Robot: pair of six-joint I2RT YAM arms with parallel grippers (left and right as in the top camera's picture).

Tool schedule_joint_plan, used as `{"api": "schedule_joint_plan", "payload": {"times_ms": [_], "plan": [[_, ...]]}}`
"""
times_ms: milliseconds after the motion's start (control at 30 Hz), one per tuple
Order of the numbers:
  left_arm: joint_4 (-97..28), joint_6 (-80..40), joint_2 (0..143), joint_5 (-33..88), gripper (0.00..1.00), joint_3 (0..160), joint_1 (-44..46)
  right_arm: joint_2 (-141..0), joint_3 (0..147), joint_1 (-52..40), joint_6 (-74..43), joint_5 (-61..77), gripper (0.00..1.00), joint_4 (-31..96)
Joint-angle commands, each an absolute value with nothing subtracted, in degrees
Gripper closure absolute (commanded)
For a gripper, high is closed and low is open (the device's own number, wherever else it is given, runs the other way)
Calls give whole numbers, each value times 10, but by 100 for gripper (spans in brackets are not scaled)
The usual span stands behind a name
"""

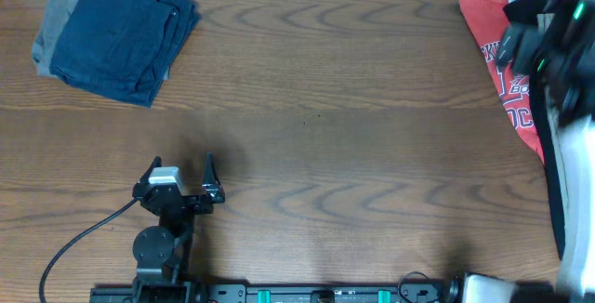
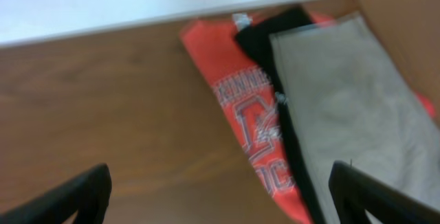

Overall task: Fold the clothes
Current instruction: 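Reach the right gripper up to the khaki shorts on the right pile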

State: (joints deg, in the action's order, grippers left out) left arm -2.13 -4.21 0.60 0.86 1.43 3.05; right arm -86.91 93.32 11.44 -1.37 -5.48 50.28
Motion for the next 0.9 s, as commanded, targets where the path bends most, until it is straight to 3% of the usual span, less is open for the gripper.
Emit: {"api": "schedule_joint_plan", "payload": {"times_ms": [0, 233, 500, 867], "plan": [[-41, -35, 2, -7, 2, 2, 28, -972, 1072, 139, 3, -81, 1, 588], [-41, -35, 2, -7, 2, 2, 28, -1065, 1136, 151, 88, -97, 1, 579], [-41, -35, 2, -7, 2, 2, 28, -1168, 1136, 163, 152, -251, 1, 530], [-41, -35, 2, -7, 2, 2, 28, -1314, 1136, 164, 147, -419, 3, 470]]}}
